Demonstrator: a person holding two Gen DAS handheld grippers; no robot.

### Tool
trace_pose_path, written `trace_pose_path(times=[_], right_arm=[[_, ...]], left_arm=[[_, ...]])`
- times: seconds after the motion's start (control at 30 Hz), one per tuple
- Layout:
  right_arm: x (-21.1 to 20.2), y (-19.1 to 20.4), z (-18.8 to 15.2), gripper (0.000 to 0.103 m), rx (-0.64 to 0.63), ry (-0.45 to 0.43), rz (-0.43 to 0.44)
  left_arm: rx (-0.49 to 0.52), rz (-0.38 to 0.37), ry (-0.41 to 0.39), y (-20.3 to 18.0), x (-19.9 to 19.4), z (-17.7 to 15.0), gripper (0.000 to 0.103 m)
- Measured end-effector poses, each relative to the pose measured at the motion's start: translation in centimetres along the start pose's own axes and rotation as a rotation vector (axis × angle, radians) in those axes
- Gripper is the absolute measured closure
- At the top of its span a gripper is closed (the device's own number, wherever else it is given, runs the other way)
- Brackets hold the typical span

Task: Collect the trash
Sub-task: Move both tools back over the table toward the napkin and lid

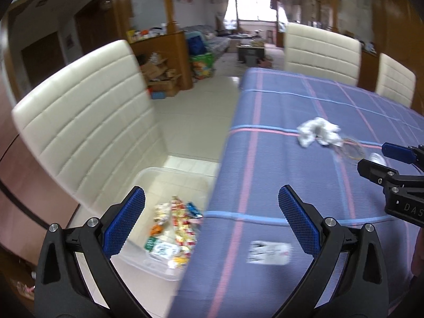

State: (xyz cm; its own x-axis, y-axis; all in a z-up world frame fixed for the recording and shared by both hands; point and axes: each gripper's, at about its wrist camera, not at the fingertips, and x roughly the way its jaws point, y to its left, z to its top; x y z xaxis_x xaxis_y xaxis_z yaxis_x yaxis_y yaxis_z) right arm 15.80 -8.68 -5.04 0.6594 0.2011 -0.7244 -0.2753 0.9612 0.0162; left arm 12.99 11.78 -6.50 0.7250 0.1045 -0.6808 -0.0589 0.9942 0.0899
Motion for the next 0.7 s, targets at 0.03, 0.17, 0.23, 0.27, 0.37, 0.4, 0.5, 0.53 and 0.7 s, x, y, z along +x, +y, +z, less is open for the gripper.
trace_pose_path(times=[0.03,0.17,0.23,0.27,0.37,0.4,0.5,0.53,0.7], right_arm=[[-0.2,-1.1,-0.4,0.036,0.015,0.001,-0.012],[-0.3,-5.0,-1.6,0.036,0.065,0.018,-0.058],[0.2,-6.7,-1.9,0.036,0.095,0.035,-0.070],[0.5,-7.3,-2.0,0.036,0.105,0.039,-0.075],[1.3,-8.7,-2.3,0.036,0.131,0.049,-0.079],[1.9,-9.2,-2.3,0.036,0.142,0.059,-0.072],[3.4,-9.6,-2.0,0.036,0.150,0.079,-0.061],[3.7,-9.7,-2.0,0.036,0.149,0.081,-0.063],[5.5,-10.6,-1.7,0.036,0.167,0.098,-0.074]], left_arm=[[0.016,-0.022,0.005,-1.2,0.2,0.3,0.004],[0.067,-0.083,0.015,-4.6,1.2,1.5,0.004],[0.091,-0.113,0.019,-6.4,1.9,2.3,0.004],[0.104,-0.121,0.019,-7.2,2.4,2.7,0.004],[0.138,-0.144,0.018,-9.1,3.6,3.8,0.004],[0.145,-0.152,0.022,-9.6,4.0,4.2,0.004],[0.167,-0.174,0.039,-11.0,5.8,5.4,0.004],[0.176,-0.172,0.042,-11.5,6.3,5.8,0.004],[0.194,-0.177,0.067,-13.1,9.6,7.7,0.004]])
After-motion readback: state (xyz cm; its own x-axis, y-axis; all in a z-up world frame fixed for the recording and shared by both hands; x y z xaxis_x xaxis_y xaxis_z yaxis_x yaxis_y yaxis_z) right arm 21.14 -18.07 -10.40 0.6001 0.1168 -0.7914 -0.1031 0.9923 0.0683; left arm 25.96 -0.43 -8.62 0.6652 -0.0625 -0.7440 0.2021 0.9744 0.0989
